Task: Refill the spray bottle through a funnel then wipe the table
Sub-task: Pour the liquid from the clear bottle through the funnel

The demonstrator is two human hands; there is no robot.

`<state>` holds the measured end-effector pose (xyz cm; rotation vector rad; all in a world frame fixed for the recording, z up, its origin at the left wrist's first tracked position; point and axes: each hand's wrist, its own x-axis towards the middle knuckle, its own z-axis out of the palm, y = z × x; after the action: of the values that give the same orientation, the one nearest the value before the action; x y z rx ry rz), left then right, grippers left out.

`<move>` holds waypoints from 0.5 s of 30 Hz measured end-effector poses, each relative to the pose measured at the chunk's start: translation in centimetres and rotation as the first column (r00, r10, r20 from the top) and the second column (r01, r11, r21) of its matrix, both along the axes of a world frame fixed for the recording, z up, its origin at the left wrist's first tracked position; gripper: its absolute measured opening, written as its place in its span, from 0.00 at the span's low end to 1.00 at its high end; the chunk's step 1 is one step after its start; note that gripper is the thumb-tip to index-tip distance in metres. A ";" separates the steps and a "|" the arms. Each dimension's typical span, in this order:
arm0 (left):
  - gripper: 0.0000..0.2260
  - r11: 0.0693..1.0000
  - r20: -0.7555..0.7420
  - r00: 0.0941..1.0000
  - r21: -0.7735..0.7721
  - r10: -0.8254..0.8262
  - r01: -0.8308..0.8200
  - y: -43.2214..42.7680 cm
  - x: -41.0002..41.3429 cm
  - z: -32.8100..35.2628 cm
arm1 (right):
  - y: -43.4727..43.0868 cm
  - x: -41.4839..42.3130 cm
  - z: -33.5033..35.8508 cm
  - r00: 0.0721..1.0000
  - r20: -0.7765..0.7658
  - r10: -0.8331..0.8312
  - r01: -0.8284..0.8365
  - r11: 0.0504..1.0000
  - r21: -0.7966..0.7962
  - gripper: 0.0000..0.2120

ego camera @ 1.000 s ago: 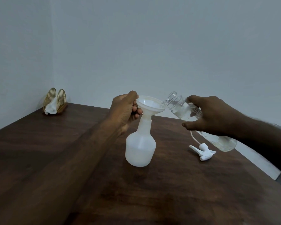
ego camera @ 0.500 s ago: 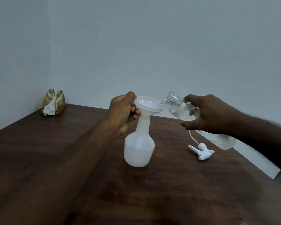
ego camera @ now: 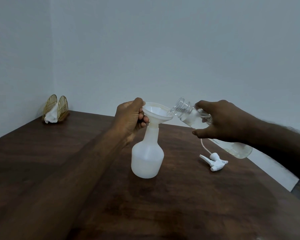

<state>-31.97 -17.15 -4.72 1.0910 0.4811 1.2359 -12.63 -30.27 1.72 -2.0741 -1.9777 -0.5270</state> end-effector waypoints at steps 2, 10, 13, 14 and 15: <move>0.15 1.000 0.004 1.000 0.005 0.000 0.000 0.1 0.1 0.0 | 0.1 0.0 0.0 1.000 0.003 0.003 -0.003 1.000 0.000 0.31; 0.15 1.000 0.015 1.000 0.007 -0.008 0.007 0.1 -0.1 -0.2 | 0.0 -0.2 0.1 1.000 0.006 -0.008 0.008 1.000 -0.010 0.31; 0.15 1.000 0.015 1.000 0.004 -0.004 0.004 0.1 -0.1 -0.2 | 0.1 -0.3 0.2 1.000 0.001 -0.010 0.010 1.000 -0.014 0.31; 0.15 1.000 0.017 1.000 0.001 -0.006 0.006 0.1 -0.1 -0.2 | 0.1 -0.3 0.2 1.000 0.006 -0.011 0.011 1.000 -0.015 0.31; 0.15 1.000 0.020 1.000 -0.002 -0.008 0.008 0.1 -0.1 -0.2 | 0.1 -0.3 0.2 1.000 0.012 -0.012 0.012 1.000 -0.017 0.31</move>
<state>-32.03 -17.04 -4.95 1.0769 0.4630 1.2377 -12.89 -30.18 1.96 -2.0990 -1.9845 -0.5273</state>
